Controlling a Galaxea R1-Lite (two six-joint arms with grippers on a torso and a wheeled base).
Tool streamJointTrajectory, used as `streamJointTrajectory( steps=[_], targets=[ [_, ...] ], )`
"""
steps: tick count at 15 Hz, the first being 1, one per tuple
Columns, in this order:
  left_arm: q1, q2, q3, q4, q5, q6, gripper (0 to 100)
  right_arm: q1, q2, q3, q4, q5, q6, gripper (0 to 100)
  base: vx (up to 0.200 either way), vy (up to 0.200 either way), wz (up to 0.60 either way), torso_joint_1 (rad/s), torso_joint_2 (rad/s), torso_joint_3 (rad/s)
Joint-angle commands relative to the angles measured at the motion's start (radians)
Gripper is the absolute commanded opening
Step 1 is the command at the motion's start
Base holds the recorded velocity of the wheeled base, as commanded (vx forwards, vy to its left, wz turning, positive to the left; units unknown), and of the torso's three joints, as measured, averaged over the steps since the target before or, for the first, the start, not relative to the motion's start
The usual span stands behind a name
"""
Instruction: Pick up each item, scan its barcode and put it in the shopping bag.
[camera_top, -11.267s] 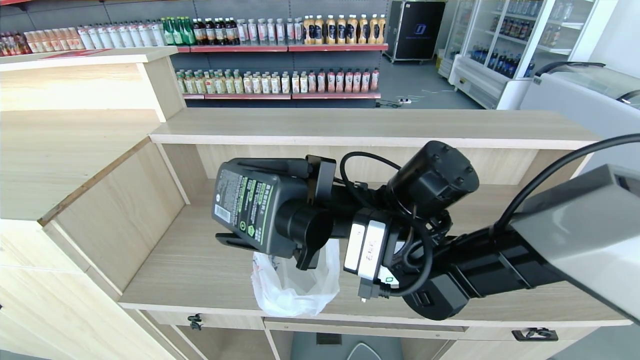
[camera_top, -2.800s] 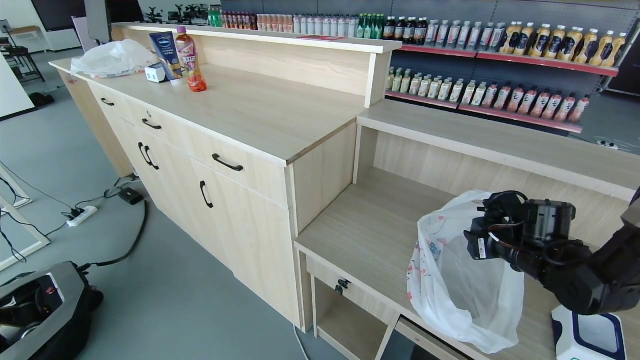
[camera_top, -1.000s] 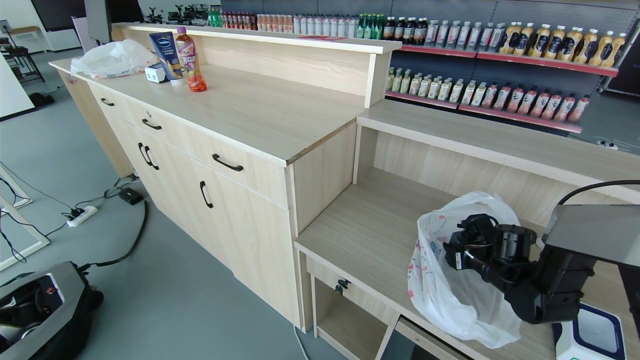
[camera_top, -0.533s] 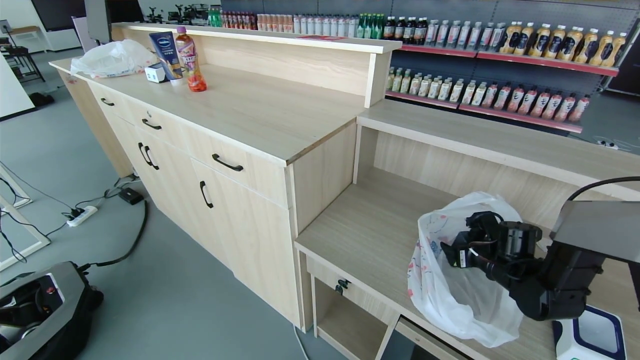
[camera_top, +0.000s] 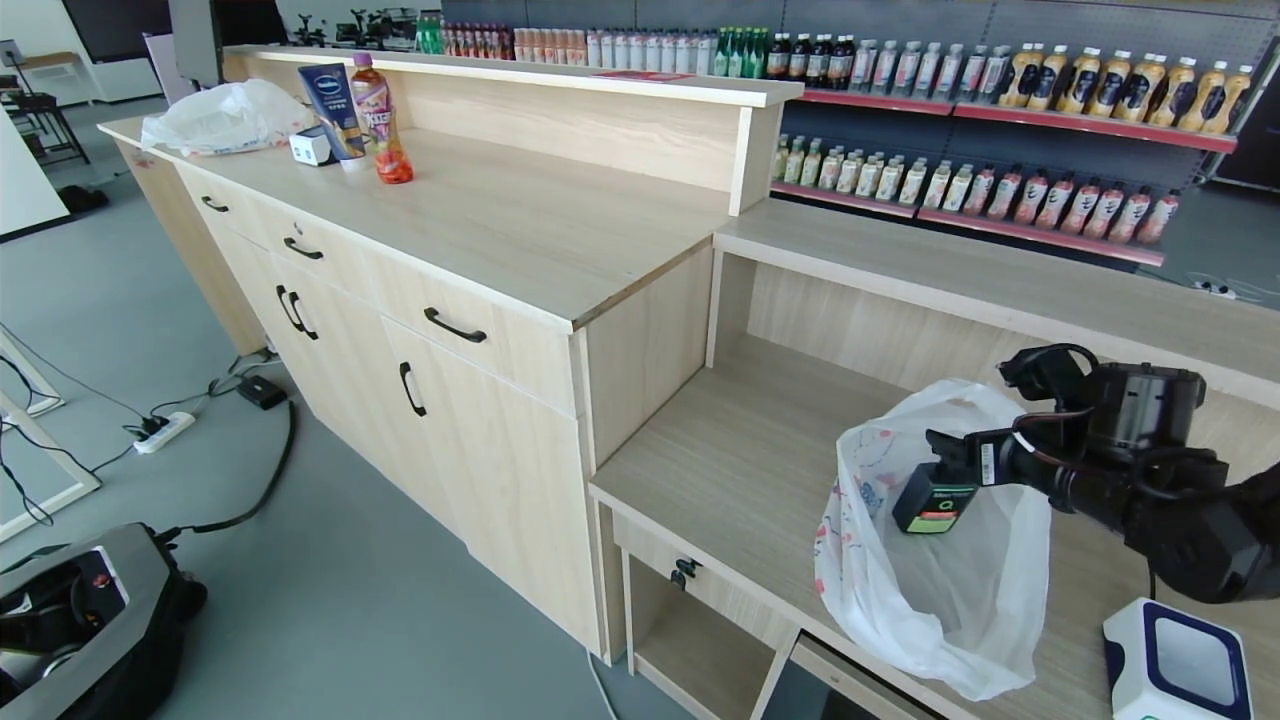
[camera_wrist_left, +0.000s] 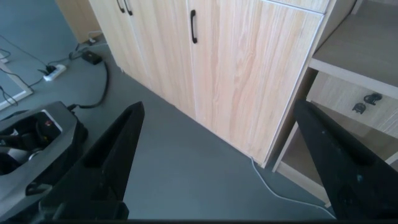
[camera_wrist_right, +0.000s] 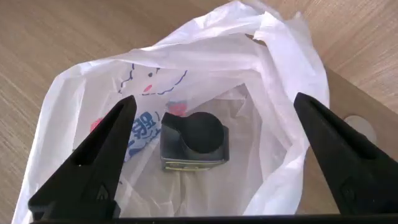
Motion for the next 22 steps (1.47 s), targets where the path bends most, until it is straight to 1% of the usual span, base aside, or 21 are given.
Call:
streamJointTrajectory(
  steps=[1, 2, 3, 4, 5, 6, 8, 9, 10, 12, 13, 15, 16, 17, 19, 20, 21, 22],
  targets=[
    [0.0, 0.0, 0.0, 0.001, 0.0, -0.001, 100, -0.002, -0.295, 0.1, 0.112, -0.006, -0.009, 100, 0.0, 0.0, 0.0, 0.0, 0.0, 0.0],
    [0.0, 0.0, 0.0, 0.001, 0.0, -0.001, 100, -0.009, -0.363, 0.119, 0.152, -0.007, -0.016, 100, 0.0, 0.0, 0.0, 0.0, 0.0, 0.0],
    [0.0, 0.0, 0.0, 0.001, 0.0, -0.001, 100, -0.024, -0.446, 0.139, 0.212, -0.023, -0.089, 100, 0.0, 0.0, 0.0, 0.0, 0.0, 0.0],
    [0.0, 0.0, 0.0, -0.001, 0.0, -0.001, 100, -0.05, -0.487, 0.148, 0.236, -0.052, -0.157, 100, 0.0, 0.0, 0.0, 0.0, 0.0, 0.0],
    [0.0, 0.0, 0.0, 0.001, 0.0, -0.001, 100, -0.108, -0.559, 0.145, 0.258, -0.056, -0.213, 100, 0.0, 0.0, -0.6, 0.002, -0.01, -0.002],
    [0.0, 0.0, 0.0, 0.001, 0.0, -0.001, 100, -0.127, -0.59, 0.139, 0.261, -0.049, -0.215, 100, 0.0, 0.0, -0.6, 0.002, 0.0, 0.002],
    [0.0, 0.0, 0.0, 0.001, 0.0, -0.001, 100, -0.229, -0.702, 0.112, 0.367, -0.047, -0.247, 100, 0.0, 0.0, -0.6, 0.0, 0.0, 0.007],
    [0.0, 0.0, 0.0, -0.001, 0.0, -0.001, 100, -0.251, -0.72, 0.103, 0.397, -0.047, -0.253, 100, 0.0, 0.0, -0.6, 0.007, 0.0, 0.002],
    [0.0, 0.0, 0.0, 0.001, 0.0, 0.001, 100, -0.334, -0.771, 0.068, 0.509, -0.049, -0.256, 100, 0.0, 0.0, -0.6, 0.007, 0.01, 0.002],
    [0.0, 0.0, 0.0, 0.001, 0.0, -0.001, 100, -0.42, -0.817, 0.037, 0.624, -0.05, -0.252, 100, 0.0, 0.0, -0.6, -0.002, 0.0, 0.005],
    [0.0, 0.0, 0.0, 0.001, 0.0, -0.001, 100, -0.453, -0.846, 0.043, 0.663, -0.05, -0.241, 100, 0.0, 0.0, -0.6, -0.002, 0.0, -0.002],
    [0.0, 0.0, 0.0, 0.001, 0.0, 0.001, 100, -0.483, -0.878, 0.086, 0.716, -0.055, -0.218, 100, 0.0, 0.0, -0.6, 0.002, 0.0, 0.002],
    [0.0, 0.0, 0.0, -0.001, 0.0, -0.001, 100, -0.495, -0.88, 0.105, 0.721, -0.059, -0.218, 100, 0.0, 0.0, -0.6, 0.002, 0.0, 0.007],
    [0.0, 0.0, 0.0, 0.001, 0.0, -0.001, 100, -0.524, -0.858, 0.16, 0.723, -0.105, -0.216, 100, 0.0, 0.0, -0.6, 0.007, 0.01, 0.002],
    [0.0, 0.0, 0.0, -0.001, 0.0, -0.001, 100, -0.568, -0.766, 0.186, 0.704, -0.142, -0.201, 100, 0.0, 0.0, -0.6, 0.0, 0.0, 0.002],
    [0.0, 0.0, 0.0, -0.001, 0.0, -0.001, 100, -0.581, -0.735, 0.186, 0.687, -0.142, -0.192, 100, 0.0, 0.0, 0.0, 0.0, 0.0, 0.0],
    [0.0, 0.0, 0.0, 0.001, 0.0, -0.001, 100, -0.628, -0.657, 0.185, 0.641, -0.138, -0.167, 100, 0.0, 0.0, 0.0, 0.0, 0.0, 0.0],
    [0.0, 0.0, 0.0, 0.001, 0.0, -0.001, 100, -0.659, -0.585, 0.188, 0.586, -0.099, -0.167, 100, 0.0, 0.0, 0.0, 0.0, 0.0, 0.0]
  ],
)
